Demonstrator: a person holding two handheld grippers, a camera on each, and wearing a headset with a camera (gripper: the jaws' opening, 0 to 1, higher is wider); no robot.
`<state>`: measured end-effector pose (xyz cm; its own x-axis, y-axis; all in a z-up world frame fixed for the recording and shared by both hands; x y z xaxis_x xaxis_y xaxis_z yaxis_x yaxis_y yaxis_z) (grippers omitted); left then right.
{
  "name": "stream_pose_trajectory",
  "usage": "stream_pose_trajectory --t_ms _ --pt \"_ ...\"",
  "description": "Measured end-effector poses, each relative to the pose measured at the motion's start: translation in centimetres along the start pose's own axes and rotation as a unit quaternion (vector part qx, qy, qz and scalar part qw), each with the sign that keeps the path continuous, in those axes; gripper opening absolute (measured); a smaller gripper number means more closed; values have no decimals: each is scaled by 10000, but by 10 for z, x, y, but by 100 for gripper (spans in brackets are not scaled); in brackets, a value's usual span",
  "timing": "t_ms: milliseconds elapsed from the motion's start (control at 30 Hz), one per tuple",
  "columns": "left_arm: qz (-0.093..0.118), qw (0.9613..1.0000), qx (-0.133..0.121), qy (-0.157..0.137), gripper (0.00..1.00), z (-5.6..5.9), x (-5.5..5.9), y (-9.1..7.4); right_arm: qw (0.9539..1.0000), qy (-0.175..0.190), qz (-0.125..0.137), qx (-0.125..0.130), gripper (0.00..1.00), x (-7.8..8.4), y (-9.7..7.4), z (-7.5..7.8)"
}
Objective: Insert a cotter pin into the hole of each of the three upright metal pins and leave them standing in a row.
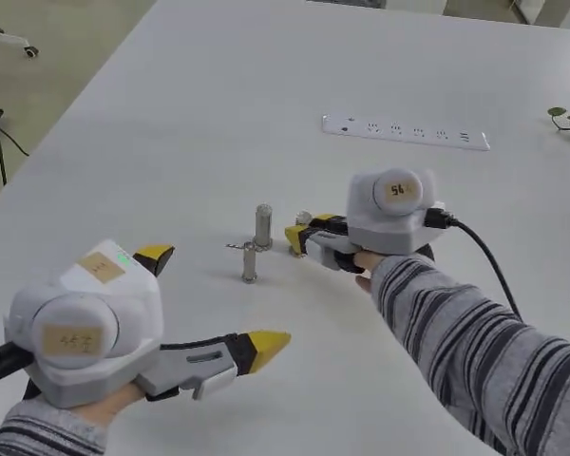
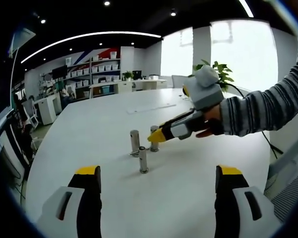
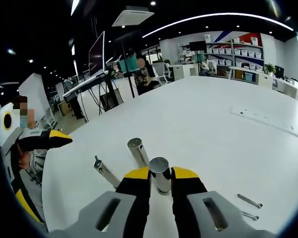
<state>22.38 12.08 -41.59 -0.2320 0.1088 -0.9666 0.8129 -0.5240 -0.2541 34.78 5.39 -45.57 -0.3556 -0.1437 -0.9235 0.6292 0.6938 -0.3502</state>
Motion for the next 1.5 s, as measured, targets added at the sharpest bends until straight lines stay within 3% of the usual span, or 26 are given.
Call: stream_pose_trajectory --t_ms 367,700,1167,1500 --pt "-88 10000 32 -24 99 6 3 -6 9993 -356 -126 -14 8 0 -9 -7" --pt "-97 10000 -9 -4 99 9 1 -12 9978 -640 -185 45 8 7 -36 -15" --pt "-95 9999 -23 -63 98 18 3 -20 9973 -681 -229 155 8 18 -73 -29" --pt "-110 9999 17 -53 97 24 5 -23 9975 -621 -296 186 8 32 -85 -36"
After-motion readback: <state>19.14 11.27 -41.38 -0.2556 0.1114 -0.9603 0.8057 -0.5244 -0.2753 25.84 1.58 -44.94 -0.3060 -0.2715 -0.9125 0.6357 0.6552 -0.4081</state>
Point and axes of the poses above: the centre of the closed fingertips' face, and the gripper's own axes: y roughly forward along the fingers, z roughly to its right, x roughly out of its underside, the point moved 1 cm from there along -y, roughly backward along the fingers, and after that the axes turned 10 degrees about z, right-handed, at the moved point
